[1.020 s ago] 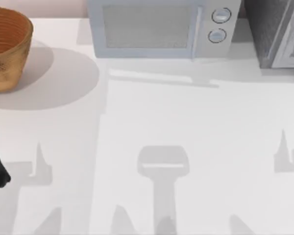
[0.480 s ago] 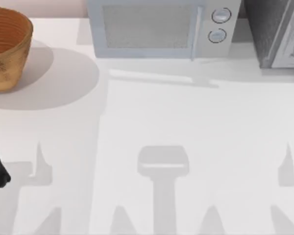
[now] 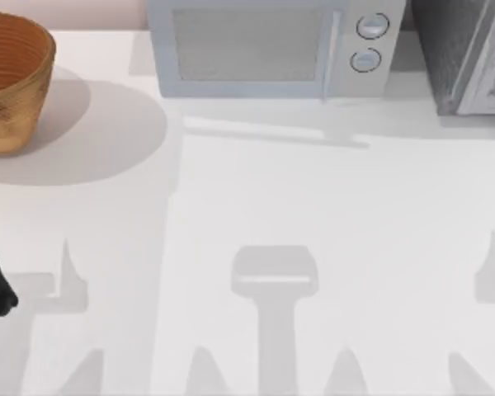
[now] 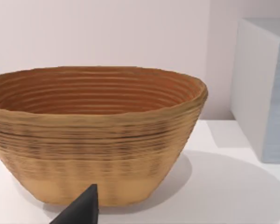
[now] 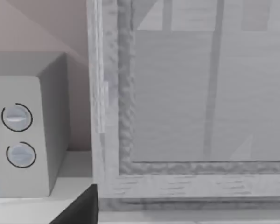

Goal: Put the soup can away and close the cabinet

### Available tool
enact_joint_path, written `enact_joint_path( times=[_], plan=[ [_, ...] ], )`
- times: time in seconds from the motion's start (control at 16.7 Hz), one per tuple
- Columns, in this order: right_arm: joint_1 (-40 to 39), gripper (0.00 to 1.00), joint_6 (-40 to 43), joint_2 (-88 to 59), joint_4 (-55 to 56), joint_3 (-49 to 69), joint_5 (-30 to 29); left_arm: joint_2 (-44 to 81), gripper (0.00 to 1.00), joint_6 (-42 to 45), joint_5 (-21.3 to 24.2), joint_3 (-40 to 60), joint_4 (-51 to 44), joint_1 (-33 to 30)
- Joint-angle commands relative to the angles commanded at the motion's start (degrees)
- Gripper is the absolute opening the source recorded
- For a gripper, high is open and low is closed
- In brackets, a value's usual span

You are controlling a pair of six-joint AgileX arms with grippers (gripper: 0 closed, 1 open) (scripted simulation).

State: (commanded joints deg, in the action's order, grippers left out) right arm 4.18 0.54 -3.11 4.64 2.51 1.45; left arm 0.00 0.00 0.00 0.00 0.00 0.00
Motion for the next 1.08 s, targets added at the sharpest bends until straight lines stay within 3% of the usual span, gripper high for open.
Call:
enact_joint_path(
  times=[0.3,1.08],
  plan=[
    [8.8,1.00,0.2,-12.8,11.1,3.9,9.0,0.0,1.00,0.0,0.0,0.0,0.0,0.0],
    [39.3,1.00,-2.2,-63.9,45.9,12.4,41.8,0.0,1.00,0.0,0.0,0.0,0.0,0.0]
  ],
)
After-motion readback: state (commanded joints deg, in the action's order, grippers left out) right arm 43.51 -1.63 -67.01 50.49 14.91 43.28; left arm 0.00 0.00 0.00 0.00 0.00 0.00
